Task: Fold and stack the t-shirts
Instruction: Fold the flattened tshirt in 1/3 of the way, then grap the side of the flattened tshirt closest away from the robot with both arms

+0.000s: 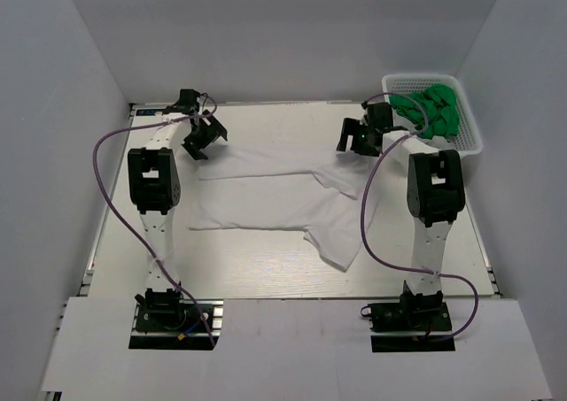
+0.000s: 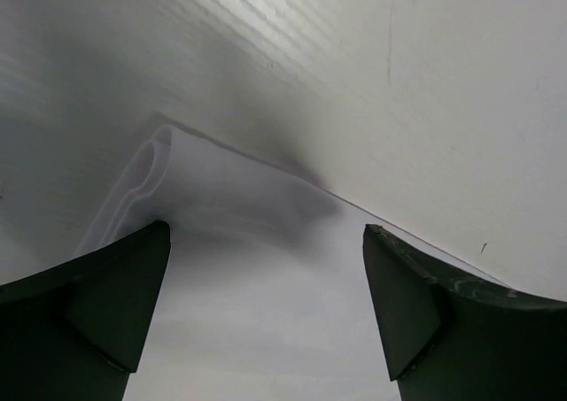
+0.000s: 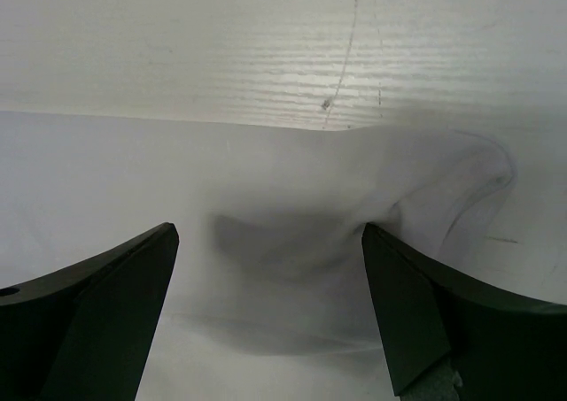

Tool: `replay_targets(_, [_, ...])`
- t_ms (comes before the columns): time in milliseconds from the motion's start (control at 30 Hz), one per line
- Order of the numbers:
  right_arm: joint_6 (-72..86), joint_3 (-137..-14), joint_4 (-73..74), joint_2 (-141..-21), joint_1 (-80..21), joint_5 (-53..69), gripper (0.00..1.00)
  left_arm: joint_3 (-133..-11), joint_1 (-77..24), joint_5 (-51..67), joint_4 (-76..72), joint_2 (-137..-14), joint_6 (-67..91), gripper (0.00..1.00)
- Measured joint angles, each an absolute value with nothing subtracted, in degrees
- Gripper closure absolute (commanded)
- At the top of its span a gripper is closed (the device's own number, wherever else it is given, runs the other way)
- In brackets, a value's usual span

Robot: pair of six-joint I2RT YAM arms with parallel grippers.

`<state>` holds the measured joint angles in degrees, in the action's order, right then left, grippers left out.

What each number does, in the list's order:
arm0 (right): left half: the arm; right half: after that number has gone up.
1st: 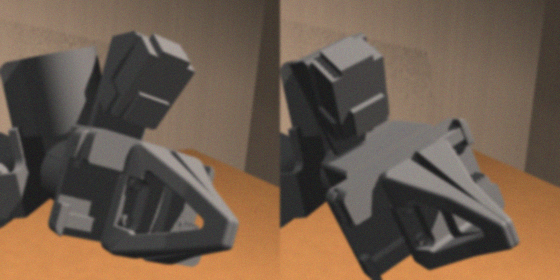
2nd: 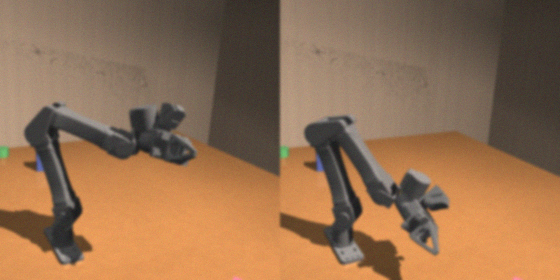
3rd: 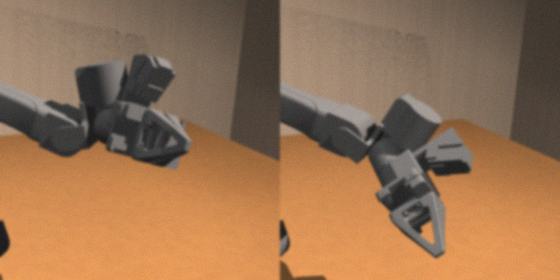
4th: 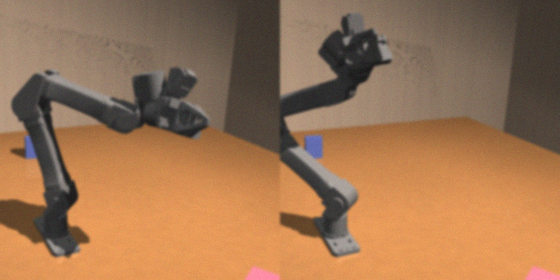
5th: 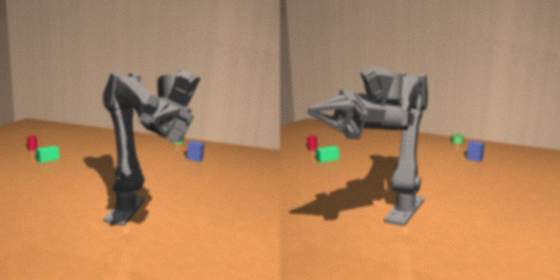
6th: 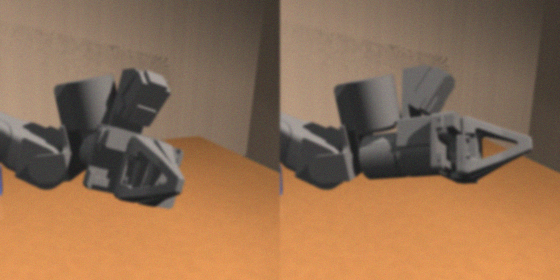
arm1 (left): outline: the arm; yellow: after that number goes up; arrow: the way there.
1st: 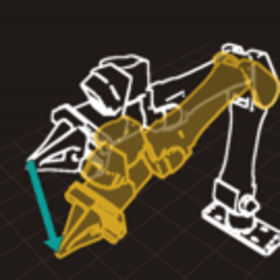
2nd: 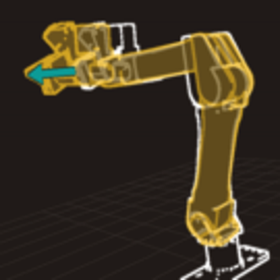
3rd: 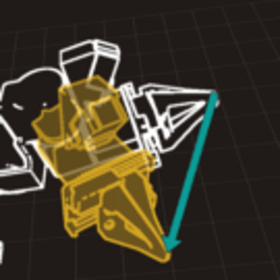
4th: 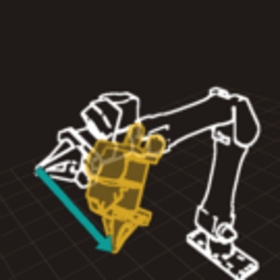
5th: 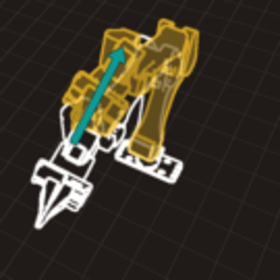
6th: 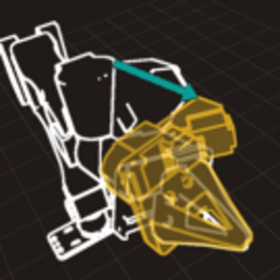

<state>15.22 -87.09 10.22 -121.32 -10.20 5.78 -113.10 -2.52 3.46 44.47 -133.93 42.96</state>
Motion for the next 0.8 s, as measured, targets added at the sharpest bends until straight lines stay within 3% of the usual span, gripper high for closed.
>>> replay_targets(267, [11.8, -91.4, 15.4, -116.8, -10.8, 8.2, 0.1, -114.2, -2.0, -1.0, 47.7, -130.6, 40.1, 0.0])
replay_targets(467, [13.4, -83.4, 17.9, -101.9, -13.3, 8.1, 0.1, -89.5, -1.9, -5.1, 46.4, -107.2, 40.7, 0.0])
replay_targets(567, [15.1, -72.5, 18.6, -91.2, -16.4, 7.7, 0.1, -78.7, -1.9, -7.3, 47.3, -96.6, 42.1, 0.0])
replay_targets(800, [19.0, -50.3, 26.6, -76.1, -21.9, 7.9, 0.1, -52.3, -1.1, -8.2, 46.3, -83.7, 46.0, 0.0])
